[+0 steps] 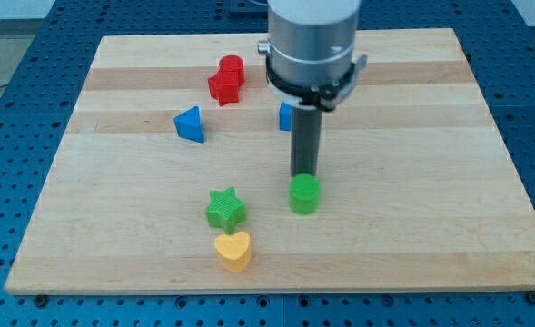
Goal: Move the blue cube right to the green star
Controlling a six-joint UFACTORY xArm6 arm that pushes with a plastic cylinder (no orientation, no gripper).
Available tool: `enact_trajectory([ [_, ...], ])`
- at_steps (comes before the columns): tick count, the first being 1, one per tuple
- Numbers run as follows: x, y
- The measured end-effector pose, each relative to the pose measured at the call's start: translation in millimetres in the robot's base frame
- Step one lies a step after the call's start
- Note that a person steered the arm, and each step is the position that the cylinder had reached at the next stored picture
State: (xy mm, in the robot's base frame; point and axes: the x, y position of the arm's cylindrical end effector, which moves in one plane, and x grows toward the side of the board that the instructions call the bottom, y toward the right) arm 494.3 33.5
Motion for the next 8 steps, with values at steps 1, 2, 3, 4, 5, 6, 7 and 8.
enact_trajectory([
  [1, 36, 4],
  [2, 57, 4],
  [3, 16, 35],
  [4, -68, 57],
  [5, -144, 53],
  [6, -160, 25],
  [7, -120, 3],
  [8, -93, -14],
])
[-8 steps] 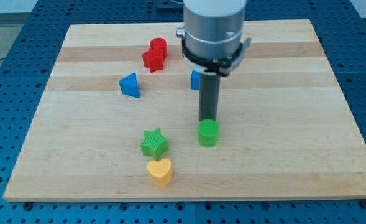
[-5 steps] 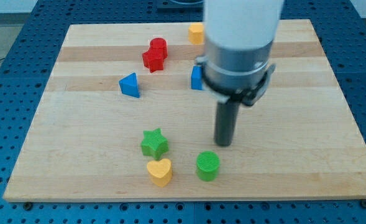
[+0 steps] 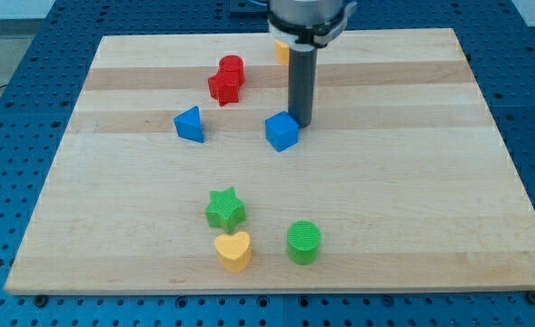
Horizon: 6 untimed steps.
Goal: Move the blue cube right to the green star
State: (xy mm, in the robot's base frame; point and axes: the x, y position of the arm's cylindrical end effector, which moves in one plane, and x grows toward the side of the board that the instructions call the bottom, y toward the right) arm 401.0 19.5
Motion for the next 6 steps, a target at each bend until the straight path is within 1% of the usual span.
enact_trajectory([
  [1, 1, -26],
  [2, -11, -55],
  [3, 22, -52],
  [4, 58, -25],
  [5, 95, -31],
  [6, 102, -60],
])
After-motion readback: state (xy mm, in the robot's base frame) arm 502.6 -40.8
